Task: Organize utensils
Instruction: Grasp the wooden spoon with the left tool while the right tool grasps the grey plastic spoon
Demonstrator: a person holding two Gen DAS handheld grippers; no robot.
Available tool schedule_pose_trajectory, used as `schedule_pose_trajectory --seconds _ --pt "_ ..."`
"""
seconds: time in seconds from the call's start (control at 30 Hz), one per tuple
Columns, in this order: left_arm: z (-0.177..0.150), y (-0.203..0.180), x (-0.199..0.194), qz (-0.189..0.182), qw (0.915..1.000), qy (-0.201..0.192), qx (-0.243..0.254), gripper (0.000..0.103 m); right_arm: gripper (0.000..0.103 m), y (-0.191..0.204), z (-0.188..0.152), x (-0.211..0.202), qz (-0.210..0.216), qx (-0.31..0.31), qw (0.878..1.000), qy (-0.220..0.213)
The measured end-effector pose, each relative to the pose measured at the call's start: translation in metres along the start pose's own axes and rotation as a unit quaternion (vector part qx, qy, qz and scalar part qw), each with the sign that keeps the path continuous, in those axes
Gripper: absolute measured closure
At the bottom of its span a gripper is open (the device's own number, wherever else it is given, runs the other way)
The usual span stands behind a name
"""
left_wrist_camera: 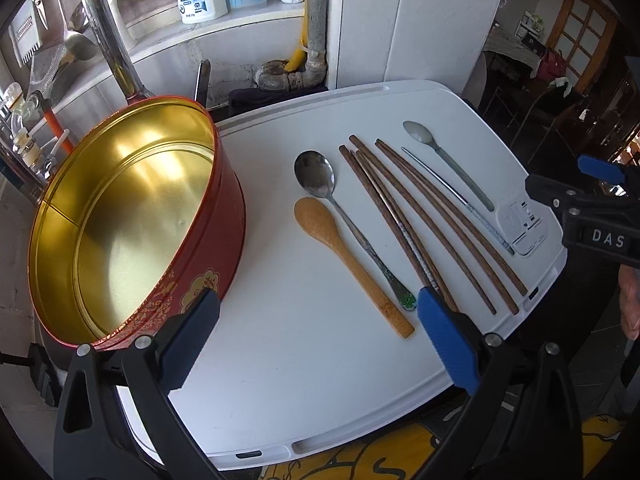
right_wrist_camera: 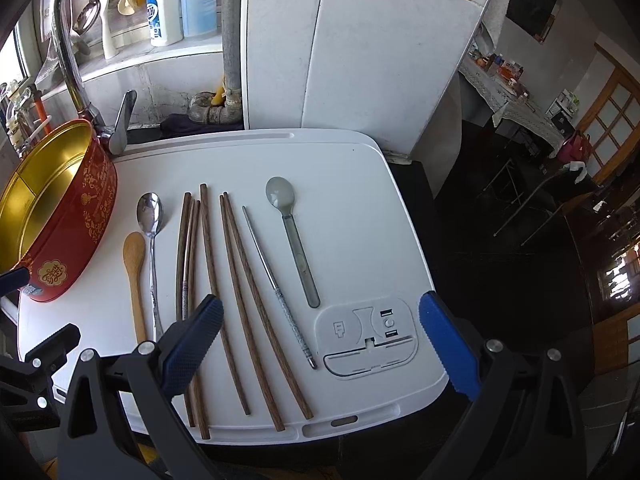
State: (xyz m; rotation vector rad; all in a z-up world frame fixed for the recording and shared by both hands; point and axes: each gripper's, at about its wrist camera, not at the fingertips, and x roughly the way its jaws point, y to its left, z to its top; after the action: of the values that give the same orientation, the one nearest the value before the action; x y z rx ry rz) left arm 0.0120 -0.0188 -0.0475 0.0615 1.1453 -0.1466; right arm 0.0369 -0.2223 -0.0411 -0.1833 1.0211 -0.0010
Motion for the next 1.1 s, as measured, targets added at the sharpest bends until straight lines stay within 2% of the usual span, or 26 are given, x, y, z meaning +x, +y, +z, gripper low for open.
schedule_pose_trajectory --seconds 0.17,0.23,0.6,0.77,0.9,0.93,0.97,1.0,1.03,1.1 --pt "0.007 -0.002 0.02 -0.006 0.9991 0.028 -0.032 0.007 0.004 -0.014 0.019 0.022 0.057 0.004 0.998 0.01" --pt "0.009 0.001 0.027 -0.009 0.9981 0.038 -0.048 0.007 0.004 -0.015 0.025 0.029 0.067 0.002 0.998 0.01" --pt "0.022 0.004 0.056 0.001 0.9942 0.07 -0.081 0.007 0.004 -0.007 0.049 0.071 0.064 -0.045 0.996 0.031" --pt "0.03 0.004 0.063 0.017 0.9945 0.065 -0.08 0.007 0.004 -0.003 0.051 0.091 0.06 -0.055 0.996 0.04" --pt "0.033 0.003 0.07 0.026 0.9938 0.071 -0.082 0.013 0.004 0.002 0.053 0.105 0.056 -0.071 0.995 0.041" --pt "0.033 0.003 0.073 0.03 0.9933 0.074 -0.083 0.014 0.005 0.002 0.052 0.108 0.058 -0.074 0.995 0.043" --pt "0.033 0.003 0.076 0.035 0.9928 0.078 -0.083 0.017 0.011 0.002 0.052 0.112 0.061 -0.076 0.994 0.046" --pt "0.032 0.003 0.078 0.04 0.9923 0.08 -0.085 0.02 0.022 0.003 0.052 0.117 0.066 -0.077 0.993 0.052" --pt "0.031 0.004 0.081 0.044 0.9917 0.083 -0.088 0.022 0.027 0.002 0.053 0.123 0.072 -0.078 0.993 0.06" --pt "0.031 0.006 0.087 0.053 0.9901 0.09 -0.094 0.028 0.029 0.001 0.053 0.134 0.078 -0.074 0.992 0.071"
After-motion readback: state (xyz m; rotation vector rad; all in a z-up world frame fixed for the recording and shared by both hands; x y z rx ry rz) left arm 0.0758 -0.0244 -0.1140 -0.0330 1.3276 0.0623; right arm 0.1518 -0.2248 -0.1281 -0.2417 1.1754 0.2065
